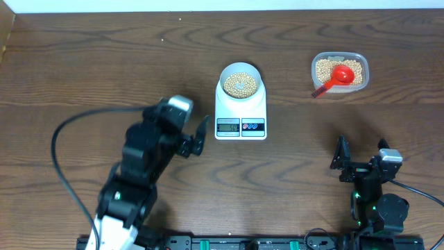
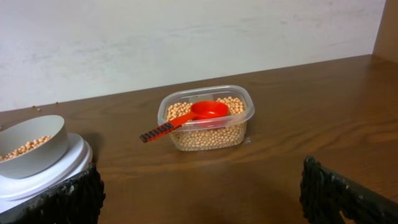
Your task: Scoop item into bowl and weigh 50g on scale
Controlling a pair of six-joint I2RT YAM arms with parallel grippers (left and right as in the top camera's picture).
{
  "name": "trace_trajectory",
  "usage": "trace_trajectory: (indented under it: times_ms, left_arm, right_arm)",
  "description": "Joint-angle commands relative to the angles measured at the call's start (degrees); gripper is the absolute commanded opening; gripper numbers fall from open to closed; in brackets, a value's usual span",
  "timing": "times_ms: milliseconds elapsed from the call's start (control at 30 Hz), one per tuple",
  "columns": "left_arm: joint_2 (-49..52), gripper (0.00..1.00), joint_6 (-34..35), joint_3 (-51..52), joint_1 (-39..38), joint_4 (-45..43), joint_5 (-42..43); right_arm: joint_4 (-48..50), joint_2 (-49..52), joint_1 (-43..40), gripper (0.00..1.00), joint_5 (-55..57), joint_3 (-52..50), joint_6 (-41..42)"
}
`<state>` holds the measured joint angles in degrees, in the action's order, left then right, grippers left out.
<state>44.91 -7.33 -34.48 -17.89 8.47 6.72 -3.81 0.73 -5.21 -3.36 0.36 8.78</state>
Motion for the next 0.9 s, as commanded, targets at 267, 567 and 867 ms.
trace_trajectory:
  times_ms: [267, 567, 867]
  left_arm:
    - [-22.5, 0.98, 0.2, 21.0, 7.1, -9.4, -3.6]
    - [-36.2, 0.98, 0.2, 30.5, 7.7, -9.5, -3.6]
    - [-42.3, 0.98, 0.2, 34.3, 7.7, -8.1, -3.6]
  right_arm:
    - [-0.3, -0.2, 0.4, 0.99, 0.0, 0.0, 0.8]
    - [-0.3, -0.2, 0.4, 0.99, 0.0, 0.0, 0.8]
    - [-0.3, -0.2, 0.4, 0.99, 0.0, 0.0, 0.8]
